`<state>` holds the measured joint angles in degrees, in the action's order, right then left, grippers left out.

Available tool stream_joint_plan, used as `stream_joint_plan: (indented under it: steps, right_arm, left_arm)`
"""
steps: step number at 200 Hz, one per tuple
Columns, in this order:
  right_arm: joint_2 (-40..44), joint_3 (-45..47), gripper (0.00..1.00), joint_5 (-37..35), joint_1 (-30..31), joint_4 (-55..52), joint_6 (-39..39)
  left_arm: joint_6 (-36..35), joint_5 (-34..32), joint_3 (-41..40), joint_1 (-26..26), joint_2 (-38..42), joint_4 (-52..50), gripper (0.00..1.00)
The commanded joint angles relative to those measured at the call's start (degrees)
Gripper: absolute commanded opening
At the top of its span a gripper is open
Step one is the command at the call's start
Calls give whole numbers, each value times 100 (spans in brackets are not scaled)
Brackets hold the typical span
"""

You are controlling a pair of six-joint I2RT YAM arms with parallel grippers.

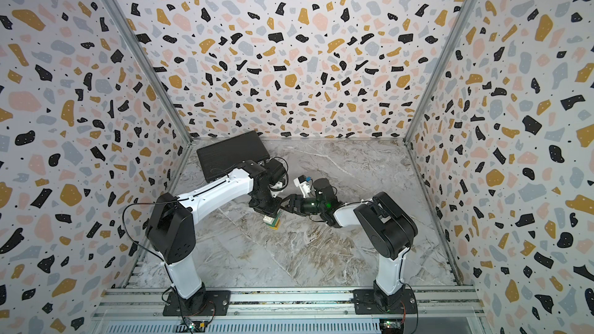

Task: Assemble an ice cream with lego
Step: Assemble the lego brick with the lego brick.

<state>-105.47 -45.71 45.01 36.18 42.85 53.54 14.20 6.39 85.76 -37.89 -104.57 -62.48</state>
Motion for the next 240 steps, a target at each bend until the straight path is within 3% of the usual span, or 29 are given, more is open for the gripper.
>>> stream_joint_plan:
  steps: [1, 75, 106, 159, 240]
  right_arm:
    - [0, -148, 78, 96, 82, -41, -62]
    - [-70, -164, 74, 98, 123, -135, -8]
    - [-125, -129, 74, 103, 165, -35, 99]
    - [-341, -99, 70, 169, 195, 286, 429]
    - [-105, -100, 60, -210, 196, -497, -88]
  left_arm:
    - [46, -10, -48, -60, -129, -67, 1]
    - [225, -34, -345, -326, -252, 171, 1]
    - [207, -395, -530, -375, -315, 244, 2]
    - [275, -201, -821, -403, -386, 629, 4]
    - [338, -213, -924, -401, -367, 682, 22]
